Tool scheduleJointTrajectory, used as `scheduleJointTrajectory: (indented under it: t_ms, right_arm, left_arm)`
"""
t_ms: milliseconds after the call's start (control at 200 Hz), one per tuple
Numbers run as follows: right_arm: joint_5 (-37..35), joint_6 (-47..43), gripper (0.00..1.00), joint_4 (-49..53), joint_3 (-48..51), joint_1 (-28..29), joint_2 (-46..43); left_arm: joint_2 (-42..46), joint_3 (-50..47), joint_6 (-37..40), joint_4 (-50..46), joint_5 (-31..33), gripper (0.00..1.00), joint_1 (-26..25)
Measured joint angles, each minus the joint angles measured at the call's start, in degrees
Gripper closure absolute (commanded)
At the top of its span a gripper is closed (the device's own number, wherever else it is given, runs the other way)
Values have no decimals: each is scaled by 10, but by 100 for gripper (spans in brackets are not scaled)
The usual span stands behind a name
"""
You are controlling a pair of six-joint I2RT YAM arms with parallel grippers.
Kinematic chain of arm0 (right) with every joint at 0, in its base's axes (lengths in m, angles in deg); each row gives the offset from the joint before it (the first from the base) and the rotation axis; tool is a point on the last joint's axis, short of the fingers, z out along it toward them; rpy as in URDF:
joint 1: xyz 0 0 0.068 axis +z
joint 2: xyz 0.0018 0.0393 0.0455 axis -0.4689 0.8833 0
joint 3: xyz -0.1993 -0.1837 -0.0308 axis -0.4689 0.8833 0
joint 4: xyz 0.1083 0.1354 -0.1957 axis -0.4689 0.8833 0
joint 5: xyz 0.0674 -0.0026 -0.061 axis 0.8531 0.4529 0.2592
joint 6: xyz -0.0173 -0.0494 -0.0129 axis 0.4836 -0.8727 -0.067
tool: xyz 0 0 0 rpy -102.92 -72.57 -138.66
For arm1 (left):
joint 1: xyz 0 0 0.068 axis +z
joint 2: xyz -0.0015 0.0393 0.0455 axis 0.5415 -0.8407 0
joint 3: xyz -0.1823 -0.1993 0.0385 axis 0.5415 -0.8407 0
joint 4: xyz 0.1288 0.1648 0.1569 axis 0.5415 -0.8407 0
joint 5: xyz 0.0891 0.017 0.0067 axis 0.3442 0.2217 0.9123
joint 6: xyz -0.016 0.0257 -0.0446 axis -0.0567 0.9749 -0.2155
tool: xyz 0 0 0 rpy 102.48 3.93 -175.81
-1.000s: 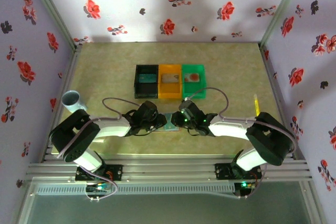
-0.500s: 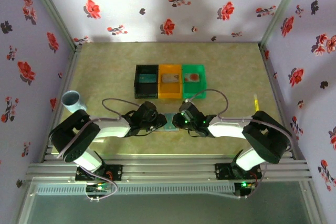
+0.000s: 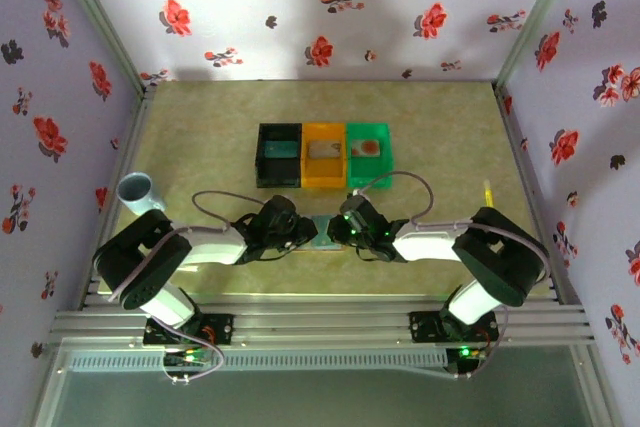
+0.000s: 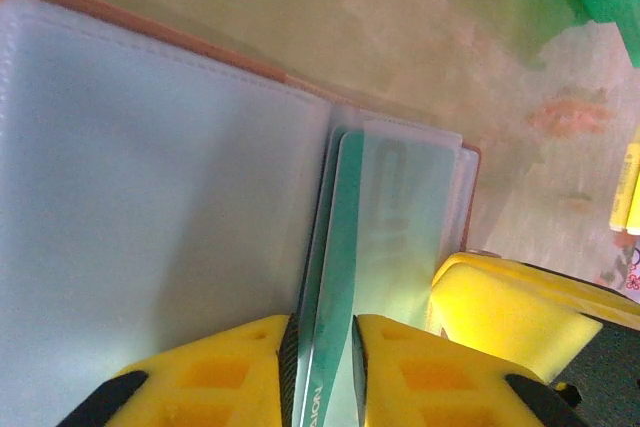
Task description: Take the credit cards out of the card holder
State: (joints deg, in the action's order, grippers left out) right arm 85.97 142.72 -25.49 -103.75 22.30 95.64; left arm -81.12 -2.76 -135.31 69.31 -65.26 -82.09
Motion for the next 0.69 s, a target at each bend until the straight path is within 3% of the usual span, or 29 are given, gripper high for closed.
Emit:
scheduleJointTrajectory:
  t_ms: [420,695]
  right_arm:
    - [0,1,81,-20,3,-1,9]
    - [1,9,81,-39,6,-1,14]
  left_arm:
    - [4,-6,-6,7,5,78,0]
    - [10,-39,-21,70,12,81,0]
